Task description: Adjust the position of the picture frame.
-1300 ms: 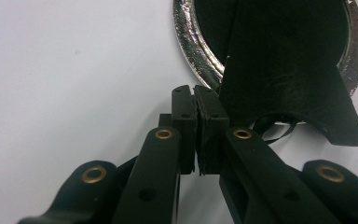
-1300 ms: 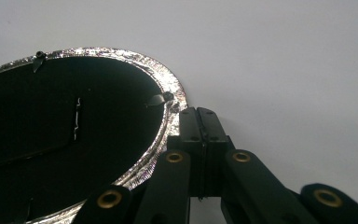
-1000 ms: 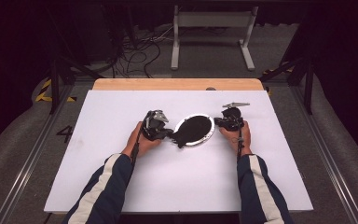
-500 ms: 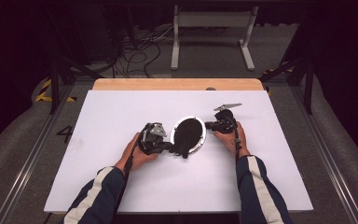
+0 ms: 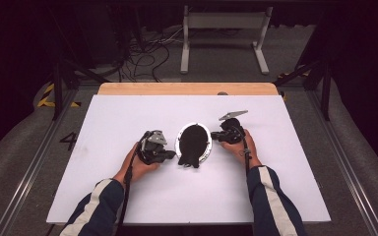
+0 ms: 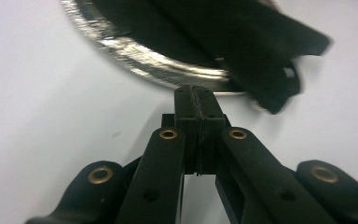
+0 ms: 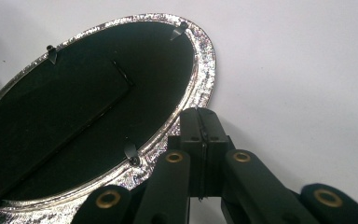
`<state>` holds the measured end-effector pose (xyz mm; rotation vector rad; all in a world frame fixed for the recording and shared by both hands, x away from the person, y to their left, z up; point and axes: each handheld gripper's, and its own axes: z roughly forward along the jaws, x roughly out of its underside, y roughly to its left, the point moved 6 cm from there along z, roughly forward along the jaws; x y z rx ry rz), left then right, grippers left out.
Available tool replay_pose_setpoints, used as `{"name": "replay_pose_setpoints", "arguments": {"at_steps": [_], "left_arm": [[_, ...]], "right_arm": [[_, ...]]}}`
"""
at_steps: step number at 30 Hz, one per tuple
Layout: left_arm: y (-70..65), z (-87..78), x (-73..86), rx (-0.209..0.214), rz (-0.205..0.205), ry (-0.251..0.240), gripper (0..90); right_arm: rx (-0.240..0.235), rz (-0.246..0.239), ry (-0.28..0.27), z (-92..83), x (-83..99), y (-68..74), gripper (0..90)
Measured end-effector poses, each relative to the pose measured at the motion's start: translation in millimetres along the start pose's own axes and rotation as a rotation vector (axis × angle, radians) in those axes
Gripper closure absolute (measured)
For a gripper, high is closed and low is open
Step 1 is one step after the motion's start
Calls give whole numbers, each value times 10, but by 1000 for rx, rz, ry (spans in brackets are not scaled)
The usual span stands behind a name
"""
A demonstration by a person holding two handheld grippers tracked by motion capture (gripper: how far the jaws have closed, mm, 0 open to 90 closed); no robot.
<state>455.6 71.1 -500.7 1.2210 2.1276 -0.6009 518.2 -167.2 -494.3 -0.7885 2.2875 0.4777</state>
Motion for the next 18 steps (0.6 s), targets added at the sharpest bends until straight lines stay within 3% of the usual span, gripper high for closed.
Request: {"name": "replay_pose_setpoints", "arguments": {"at_steps": [2,6,9,14,16,18], "left_arm": [[69,-2,-20,-35,-16,-6,897],[163,8,-115,-72,-61,-80,900],[208,34,-150,-94,-67,-59,900],[258,94,-175,-126,-55,-21,900],[268,138,-156,-127,-68,-9,900],[288,146,-159,-123,-91,-27,900]], "right_arm": [[12,2,-6,10,-13,-6,900],[116,8,-41,73,-75,-18,866],[152,3,-44,125,-137,-41,861],[165,24,-51,204,-227,-90,853],[175,20,-45,235,-264,-98,854],[178,12,-45,258,-284,-97,872]]}}
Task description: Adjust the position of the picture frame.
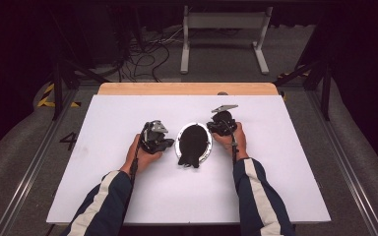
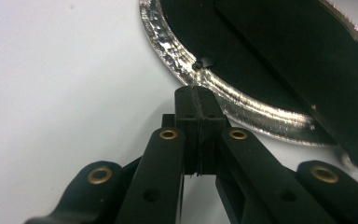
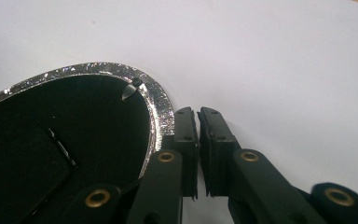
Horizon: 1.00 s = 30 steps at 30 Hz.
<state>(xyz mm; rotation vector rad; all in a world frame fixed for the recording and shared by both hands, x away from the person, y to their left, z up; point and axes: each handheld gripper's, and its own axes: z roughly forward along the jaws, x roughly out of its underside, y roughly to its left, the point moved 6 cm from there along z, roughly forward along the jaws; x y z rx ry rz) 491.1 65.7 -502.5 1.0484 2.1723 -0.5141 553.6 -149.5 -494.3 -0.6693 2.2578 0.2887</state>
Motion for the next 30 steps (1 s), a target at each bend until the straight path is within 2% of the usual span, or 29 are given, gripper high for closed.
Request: {"name": "replay_pose_setpoints", "arguments": {"at_steps": [2,4,7,10,12,14,24,26,28,30], "left_arm": [[12,9,-8,-5,9,-5,900],[5,24,-19,-12,-6,-8,899],[19,27,-33,-2,-17,1,895],[47,19,-23,5,-26,-4,895],[60,16,-20,0,-27,-7,892],[81,11,-13,3,-36,-10,874],[178,43,-47,-40,-60,-21,868],[183,46,-52,-35,-53,-16,882],[197,44,-53,-11,-47,-10,900],[200,43,-52,-9,-47,-10,900]], "right_arm": [[-17,-21,4,1,0,11,900],[-24,-29,7,0,2,16,900],[-74,-54,18,-6,5,56,900],[-76,-88,37,-23,10,100,900],[-83,-90,41,-29,16,107,900],[-118,-99,41,-38,26,119,900],[-149,-93,24,-73,82,201,900],[-154,-89,22,-83,93,207,900],[-163,-88,25,-107,115,214,900],[-164,-93,27,-133,138,226,900]]}}
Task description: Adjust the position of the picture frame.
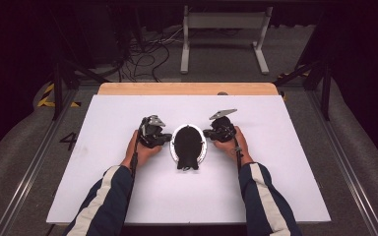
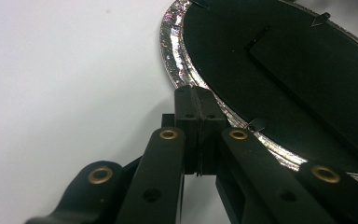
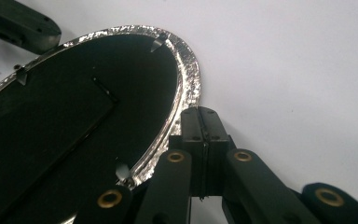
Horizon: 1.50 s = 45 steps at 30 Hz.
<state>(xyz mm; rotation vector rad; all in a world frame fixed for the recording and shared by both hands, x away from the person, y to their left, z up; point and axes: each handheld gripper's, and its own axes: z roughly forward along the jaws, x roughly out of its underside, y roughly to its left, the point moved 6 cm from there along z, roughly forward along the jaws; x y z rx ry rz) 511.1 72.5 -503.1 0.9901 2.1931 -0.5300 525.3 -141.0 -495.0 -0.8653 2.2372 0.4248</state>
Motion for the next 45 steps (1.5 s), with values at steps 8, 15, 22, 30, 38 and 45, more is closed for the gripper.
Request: {"name": "replay_pose_setpoints", "arguments": {"at_steps": [8,15,22,30,38,45], "left_arm": [[-50,-4,5,29,4,7,900],[-201,-18,28,79,32,25,900],[-319,-45,75,83,54,19,900],[-348,-43,59,68,91,39,900],[-357,-64,103,72,57,-14,848],[-507,-586,284,12,186,-101,800]], "right_arm": [[-10,-7,5,-88,87,54,900],[-15,12,3,-222,228,103,900],[-17,29,-21,-349,384,197,900],[16,2,-5,-404,433,267,900],[33,22,-56,-457,523,294,900],[33,-15,-65,-715,662,338,878]]}}
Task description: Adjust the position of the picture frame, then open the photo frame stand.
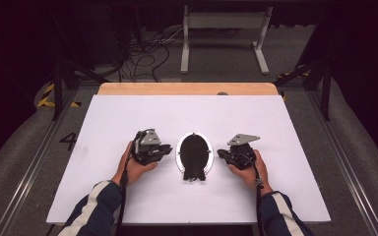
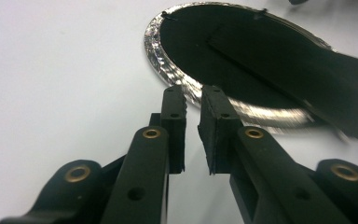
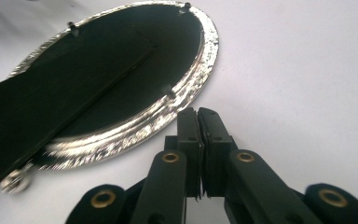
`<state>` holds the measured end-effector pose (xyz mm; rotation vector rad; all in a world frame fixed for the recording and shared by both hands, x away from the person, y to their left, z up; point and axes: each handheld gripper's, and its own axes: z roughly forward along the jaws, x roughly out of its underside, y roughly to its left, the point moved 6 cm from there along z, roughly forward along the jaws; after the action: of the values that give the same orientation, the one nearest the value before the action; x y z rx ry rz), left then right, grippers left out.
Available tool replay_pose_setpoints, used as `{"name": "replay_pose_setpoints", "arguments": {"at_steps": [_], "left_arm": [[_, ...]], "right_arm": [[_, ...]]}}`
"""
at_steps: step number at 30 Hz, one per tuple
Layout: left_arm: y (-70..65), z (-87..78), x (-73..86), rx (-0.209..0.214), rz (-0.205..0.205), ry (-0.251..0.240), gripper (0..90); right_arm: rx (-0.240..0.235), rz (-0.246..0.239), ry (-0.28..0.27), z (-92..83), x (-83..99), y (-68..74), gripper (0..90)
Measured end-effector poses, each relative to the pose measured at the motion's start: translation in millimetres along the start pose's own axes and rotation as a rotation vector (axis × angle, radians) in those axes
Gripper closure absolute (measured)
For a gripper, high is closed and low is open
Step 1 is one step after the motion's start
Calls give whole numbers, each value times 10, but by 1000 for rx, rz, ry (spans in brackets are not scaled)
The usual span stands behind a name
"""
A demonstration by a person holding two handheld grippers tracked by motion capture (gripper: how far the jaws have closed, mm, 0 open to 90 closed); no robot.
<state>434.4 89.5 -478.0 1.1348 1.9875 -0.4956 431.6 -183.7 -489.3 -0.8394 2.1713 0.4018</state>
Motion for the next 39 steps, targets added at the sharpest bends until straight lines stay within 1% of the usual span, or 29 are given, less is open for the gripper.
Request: {"name": "replay_pose_setpoints", "arguments": {"at_steps": [2,3,4,5,6,7,8,9,10,11,12,13,14,15,17,18,20,22,23,24,26,28,30,31,35,36,37,38,39], "left_arm": [[-67,-183,82,-1,31,-10,767],[-67,-183,82,-1,31,-10,752],[-123,-368,213,-21,49,-18,728],[-145,-462,297,-14,41,-25,710],[-145,-462,297,-14,41,-25,688],[-172,-608,430,-18,23,-35,656],[-184,-681,488,-21,24,-47,632],[-184,-681,488,-21,24,-47,602],[-198,-804,579,-35,3,-68,557],[-198,-804,579,-35,3,-68,547],[-209,-927,665,-51,-17,-84,515],[-209,-927,665,-51,-17,-84,483],[-220,-1000,731,-67,-42,-93,483],[-230,-1034,777,-77,-57,-96,445],[-242,-1088,881,-107,-63,-71,385],[-251,-1109,928,-118,-86,-71,341],[-268,-1140,983,-126,-103,-58,295],[-281,-1159,1013,-133,-98,-56,262],[-293,-1168,1037,-133,-94,-54,254],[-296,-1176,1066,-136,-74,-46,249],[-293,-1172,1099,-142,-76,-37,231],[-291,-1177,1115,-127,-78,-41,230],[-287,-1176,1117,-128,-81,-40,230],[-282,-1174,1117,-121,-80,-43,228],[-251,-1144,1124,-127,-97,-31,220],[-230,-1135,1137,-140,-104,-26,217],[-230,-1135,1137,-140,-104,-26,205],[-198,-1145,1141,-166,-116,-32,189],[-186,-1158,1141,-173,-122,-31,188]], "right_arm": [[-20,-13,-7,-74,10,40,851],[-25,-24,-10,-117,13,73,849],[-33,-36,-17,-173,17,117,842],[-42,-40,-22,-214,26,153,836],[-47,-46,-23,-258,46,195,823],[-47,-49,-18,-291,67,226,819],[-52,-53,-19,-323,87,256,819],[-52,-53,-19,-323,87,256,819],[-67,-49,-17,-376,137,314,812],[-67,-49,-17,-376,137,314,812],[-76,-51,-11,-415,190,359,798],[-76,-51,-11,-415,190,359,798],[-79,-51,-6,-425,209,375,793],[-80,-57,2,-439,242,400,777],[-98,-54,0,-455,270,435,754],[-100,-58,4,-455,283,452,747],[-99,-63,16,-444,294,478,729],[-98,-74,20,-430,282,494,723],[-103,-69,18,-423,274,499,718],[-106,-64,18,-410,268,502,709],[-103,-68,24,-400,268,505,703],[-100,-81,33,-377,270,525,699],[-107,-87,34,-362,265,542,689],[-106,-90,34,-358,262,546,685],[-116,-89,37,-343,274,549,649],[-114,-91,36,-347,275,547,636],[-117,-91,33,-348,271,550,630],[-123,-94,35,-343,269,553,620],[-133,-90,39,-335,274,561,612]]}}
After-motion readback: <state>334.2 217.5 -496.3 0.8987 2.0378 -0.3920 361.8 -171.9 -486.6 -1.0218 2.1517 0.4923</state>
